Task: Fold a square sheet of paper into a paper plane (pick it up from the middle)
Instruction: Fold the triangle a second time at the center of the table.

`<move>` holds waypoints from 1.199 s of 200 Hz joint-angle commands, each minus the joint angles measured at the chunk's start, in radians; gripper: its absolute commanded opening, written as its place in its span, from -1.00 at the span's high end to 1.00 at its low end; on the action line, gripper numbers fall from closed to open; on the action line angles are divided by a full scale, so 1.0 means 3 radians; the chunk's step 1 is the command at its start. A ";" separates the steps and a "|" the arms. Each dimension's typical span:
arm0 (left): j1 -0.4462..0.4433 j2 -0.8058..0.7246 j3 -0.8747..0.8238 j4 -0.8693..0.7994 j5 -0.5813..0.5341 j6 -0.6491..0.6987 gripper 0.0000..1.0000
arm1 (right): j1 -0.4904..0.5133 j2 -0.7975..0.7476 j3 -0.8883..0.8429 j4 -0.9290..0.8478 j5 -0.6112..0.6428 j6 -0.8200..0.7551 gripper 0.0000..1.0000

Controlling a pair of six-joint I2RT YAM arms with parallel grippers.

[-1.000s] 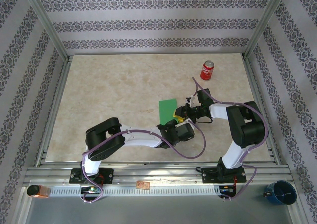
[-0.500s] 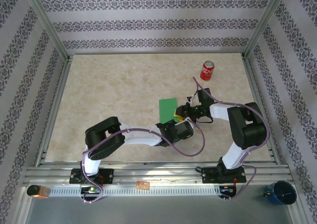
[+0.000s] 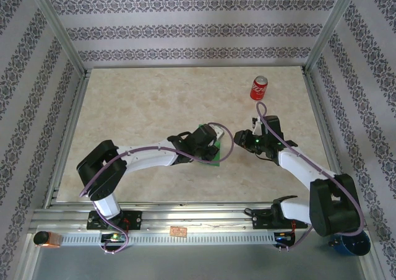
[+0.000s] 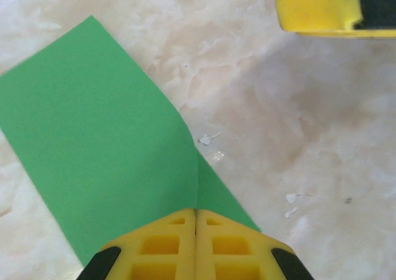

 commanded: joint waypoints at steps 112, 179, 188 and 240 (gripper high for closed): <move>0.0309 -0.0020 -0.0394 0.0631 0.0748 -0.0839 1.00 | 0.0529 0.0450 -0.0105 0.0089 -0.0342 0.0003 1.00; 0.0314 0.0028 -0.0403 0.0701 0.0788 -0.0916 1.00 | 0.0765 0.0577 -0.0091 0.0223 -0.0392 0.0000 1.00; 0.0314 0.0028 -0.0405 0.0701 0.0781 -0.0918 1.00 | 0.0788 0.0611 -0.0083 0.0238 -0.0385 0.0013 1.00; 0.0317 0.0064 -0.0398 0.0677 0.0799 -0.0908 1.00 | 0.0850 0.0796 -0.0051 0.0337 -0.0403 0.0021 1.00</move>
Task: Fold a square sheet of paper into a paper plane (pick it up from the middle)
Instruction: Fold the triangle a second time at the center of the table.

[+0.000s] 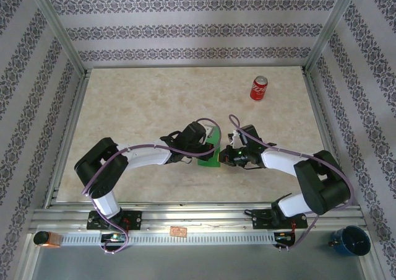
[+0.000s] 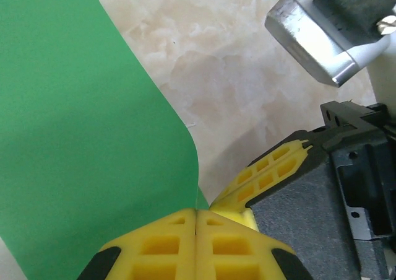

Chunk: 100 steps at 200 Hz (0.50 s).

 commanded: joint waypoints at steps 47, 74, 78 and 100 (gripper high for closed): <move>0.0038 0.0082 -0.0018 0.0127 0.0088 -0.0053 1.00 | 0.0057 0.0197 0.0069 0.0060 0.0007 -0.0079 1.00; 0.0038 0.0104 0.0003 0.0117 0.0110 -0.0057 1.00 | 0.0064 0.0242 0.0079 -0.0055 0.0105 -0.0165 1.00; 0.0038 0.0101 0.0001 0.0117 0.0104 -0.0065 1.00 | 0.0063 0.0247 0.0084 -0.0097 0.0144 -0.0182 1.00; 0.0038 0.0103 -0.0011 0.0133 0.0096 -0.0087 1.00 | 0.0064 0.0241 0.0091 -0.0276 0.0284 -0.0335 1.00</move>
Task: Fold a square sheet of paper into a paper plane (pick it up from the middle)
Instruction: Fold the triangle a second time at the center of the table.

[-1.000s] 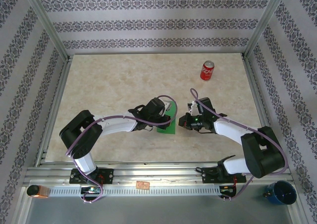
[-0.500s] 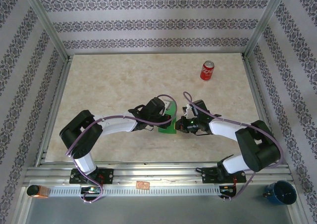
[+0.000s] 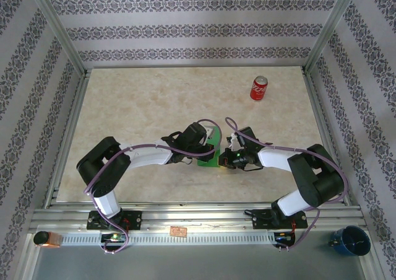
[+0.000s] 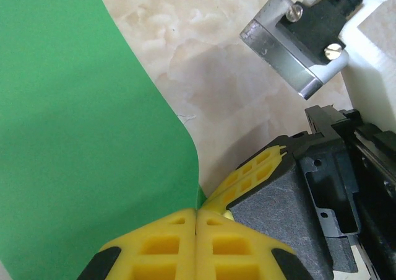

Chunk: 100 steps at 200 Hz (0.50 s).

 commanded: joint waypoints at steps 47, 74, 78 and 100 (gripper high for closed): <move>0.0121 0.0034 -0.0094 0.0178 -0.0022 -0.0196 1.00 | 0.0021 0.0076 0.0197 -0.0560 0.0423 -0.0359 1.00; 0.0225 0.0054 -0.0185 0.0360 0.0048 -0.0293 1.00 | 0.0019 0.0093 0.0218 -0.0586 0.0502 -0.0344 1.00; 0.0239 0.0067 -0.0194 0.0380 0.0053 -0.0301 1.00 | 0.0016 0.0092 0.0219 -0.0587 0.0499 -0.0346 1.00; 0.0284 0.0154 -0.0172 0.0428 0.0146 -0.0303 1.00 | 0.0016 0.0098 0.0231 -0.0598 0.0483 -0.0351 1.00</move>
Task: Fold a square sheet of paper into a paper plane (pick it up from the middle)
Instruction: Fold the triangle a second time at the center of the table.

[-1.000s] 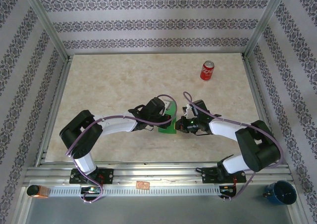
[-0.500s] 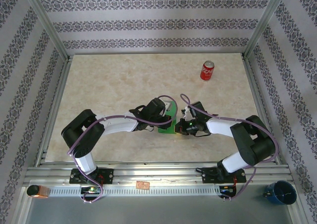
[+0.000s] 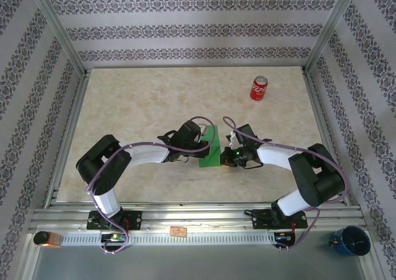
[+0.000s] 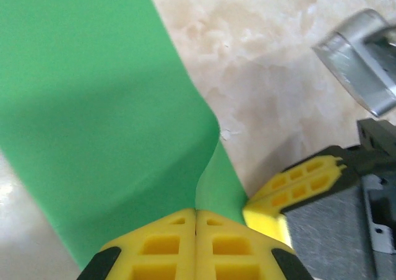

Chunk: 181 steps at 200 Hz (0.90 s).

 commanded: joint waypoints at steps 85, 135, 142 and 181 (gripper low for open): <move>0.0091 0.0245 -0.0051 0.0355 0.0130 0.0027 1.00 | 0.0003 0.0004 0.0137 -0.0220 0.0053 -0.0069 1.00; 0.0091 0.0275 -0.0052 0.0394 0.0190 0.0002 1.00 | 0.0025 -0.0048 0.0147 0.0178 -0.0301 0.0123 1.00; 0.0091 0.0277 -0.0051 0.0405 0.0199 -0.0003 1.00 | 0.0026 -0.0005 0.0176 0.0165 -0.0311 0.0117 1.00; 0.0091 0.0281 -0.0037 0.0391 0.0228 0.0001 1.00 | 0.0041 0.0213 0.0222 0.0157 -0.0253 0.0095 1.00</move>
